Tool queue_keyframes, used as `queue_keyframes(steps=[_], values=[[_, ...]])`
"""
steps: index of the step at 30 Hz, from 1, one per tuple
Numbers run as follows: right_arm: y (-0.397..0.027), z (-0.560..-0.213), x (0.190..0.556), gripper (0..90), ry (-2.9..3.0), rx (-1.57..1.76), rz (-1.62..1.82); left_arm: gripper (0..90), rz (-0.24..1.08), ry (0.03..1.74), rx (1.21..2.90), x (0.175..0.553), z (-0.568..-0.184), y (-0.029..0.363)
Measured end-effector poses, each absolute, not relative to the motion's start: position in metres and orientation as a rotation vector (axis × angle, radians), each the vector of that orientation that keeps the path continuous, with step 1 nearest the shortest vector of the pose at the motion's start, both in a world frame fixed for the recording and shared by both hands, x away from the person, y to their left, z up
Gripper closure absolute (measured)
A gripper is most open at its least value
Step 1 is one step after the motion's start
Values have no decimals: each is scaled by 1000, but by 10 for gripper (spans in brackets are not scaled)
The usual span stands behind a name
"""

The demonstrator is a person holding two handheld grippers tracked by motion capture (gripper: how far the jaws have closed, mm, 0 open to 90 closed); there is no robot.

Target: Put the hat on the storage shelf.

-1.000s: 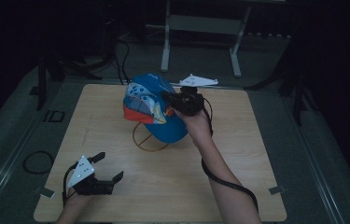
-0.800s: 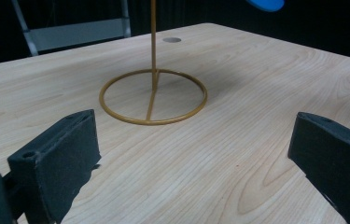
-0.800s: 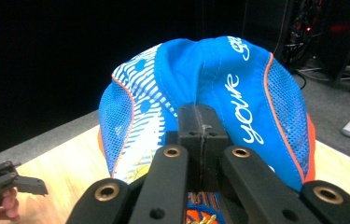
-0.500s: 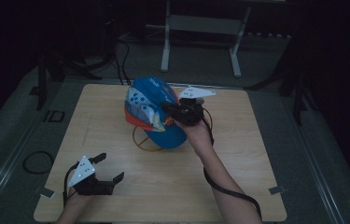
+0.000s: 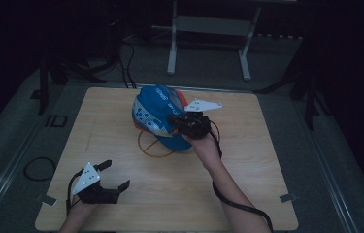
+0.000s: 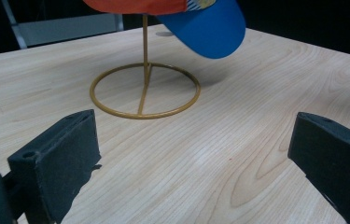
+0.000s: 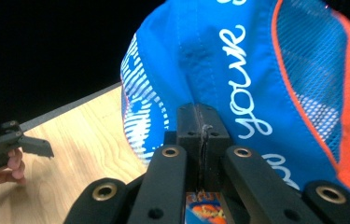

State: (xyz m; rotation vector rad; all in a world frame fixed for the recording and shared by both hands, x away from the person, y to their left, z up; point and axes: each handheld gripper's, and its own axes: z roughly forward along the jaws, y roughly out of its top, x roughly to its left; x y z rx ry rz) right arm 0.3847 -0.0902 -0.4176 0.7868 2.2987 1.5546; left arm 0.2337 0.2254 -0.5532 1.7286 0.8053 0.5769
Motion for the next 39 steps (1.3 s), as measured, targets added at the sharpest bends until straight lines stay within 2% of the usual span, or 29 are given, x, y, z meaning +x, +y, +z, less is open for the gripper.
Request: queue_keyframes(steps=[5,10,11,15,19,21,23,30,39], values=[[-93,-423,384,853,2311,801,1572,24,578,805,1722,233,-553,225],[-95,-419,377,673,2314,751,1589,23,588,805,1717,233,-553,225],[-94,-418,375,596,2315,727,1582,24,591,804,1719,233,-553,225],[-95,-416,369,419,2334,678,1593,24,597,802,1720,233,-553,224],[-96,-417,363,297,2361,639,1618,23,598,799,1727,233,-553,224],[-96,-419,360,274,2367,622,1615,24,598,796,1730,233,-553,223],[-96,-421,356,182,2391,580,1616,23,602,792,1733,233,-553,223],[-97,-431,350,139,2404,488,1623,24,603,792,1741,233,-553,221],[-109,-452,349,136,2430,509,1565,23,597,785,1765,235,-556,218]])
